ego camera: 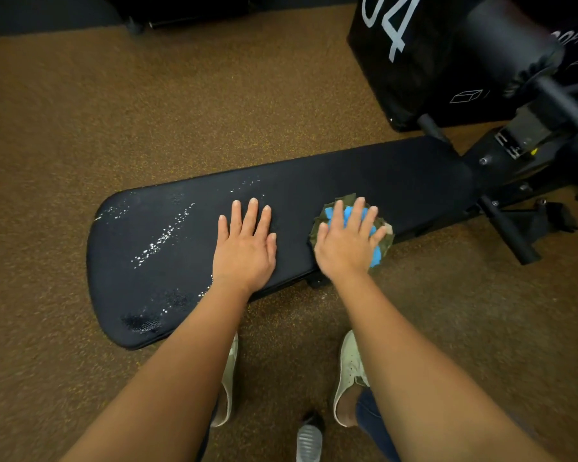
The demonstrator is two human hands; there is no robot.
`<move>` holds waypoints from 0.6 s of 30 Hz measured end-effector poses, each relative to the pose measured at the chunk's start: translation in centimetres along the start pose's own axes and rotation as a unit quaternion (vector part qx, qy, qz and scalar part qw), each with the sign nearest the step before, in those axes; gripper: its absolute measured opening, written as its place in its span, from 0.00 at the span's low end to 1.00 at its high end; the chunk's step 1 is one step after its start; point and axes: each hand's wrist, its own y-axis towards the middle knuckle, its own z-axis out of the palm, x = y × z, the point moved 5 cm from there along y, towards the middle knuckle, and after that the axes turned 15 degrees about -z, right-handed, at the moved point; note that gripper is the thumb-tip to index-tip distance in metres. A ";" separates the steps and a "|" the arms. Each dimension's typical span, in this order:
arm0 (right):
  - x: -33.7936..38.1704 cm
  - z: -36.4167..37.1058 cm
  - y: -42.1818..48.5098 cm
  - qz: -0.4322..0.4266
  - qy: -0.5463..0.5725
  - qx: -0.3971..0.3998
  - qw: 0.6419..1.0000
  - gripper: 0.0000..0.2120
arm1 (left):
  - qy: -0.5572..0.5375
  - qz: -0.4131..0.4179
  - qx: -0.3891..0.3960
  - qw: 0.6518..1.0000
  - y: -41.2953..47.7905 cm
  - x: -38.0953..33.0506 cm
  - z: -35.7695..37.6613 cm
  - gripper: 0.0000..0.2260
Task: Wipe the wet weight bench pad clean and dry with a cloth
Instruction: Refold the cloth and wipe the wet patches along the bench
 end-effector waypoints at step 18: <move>-0.5 0.1 0.6 -0.246 -0.014 -0.003 0.969 0.24 | 0.008 -0.004 0.003 1.000 0.1 0.1 0.2 0.27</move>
